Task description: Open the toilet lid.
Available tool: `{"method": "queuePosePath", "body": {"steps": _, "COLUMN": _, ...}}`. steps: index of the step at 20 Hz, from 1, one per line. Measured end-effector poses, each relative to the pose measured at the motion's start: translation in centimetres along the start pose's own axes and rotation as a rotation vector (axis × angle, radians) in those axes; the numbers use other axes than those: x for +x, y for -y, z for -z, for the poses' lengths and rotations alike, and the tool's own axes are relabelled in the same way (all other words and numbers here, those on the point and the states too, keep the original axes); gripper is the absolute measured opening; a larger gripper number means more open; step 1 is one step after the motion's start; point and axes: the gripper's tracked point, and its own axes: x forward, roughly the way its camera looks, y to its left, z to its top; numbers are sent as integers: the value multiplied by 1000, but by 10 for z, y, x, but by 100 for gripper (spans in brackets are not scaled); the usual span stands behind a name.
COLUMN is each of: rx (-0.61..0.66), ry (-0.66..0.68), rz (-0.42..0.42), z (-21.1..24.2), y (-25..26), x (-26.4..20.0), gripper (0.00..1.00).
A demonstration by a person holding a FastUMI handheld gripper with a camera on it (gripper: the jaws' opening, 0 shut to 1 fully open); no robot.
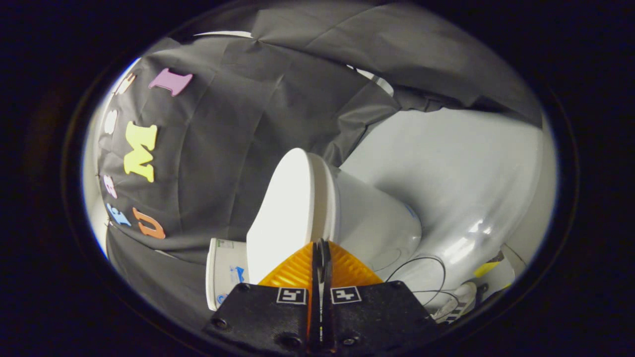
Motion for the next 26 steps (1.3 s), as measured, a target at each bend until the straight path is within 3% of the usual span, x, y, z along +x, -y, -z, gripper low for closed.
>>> {"method": "queuePosePath", "body": {"steps": 7, "rx": 17, "ry": 16, "rz": -10, "z": -2, "y": -18, "x": -11, "gripper": 4}}
{"method": "queuePosePath", "body": {"steps": 26, "rx": -101, "ry": 80, "rz": -2, "z": 0, "y": -75, "x": -37, "gripper": 4}}
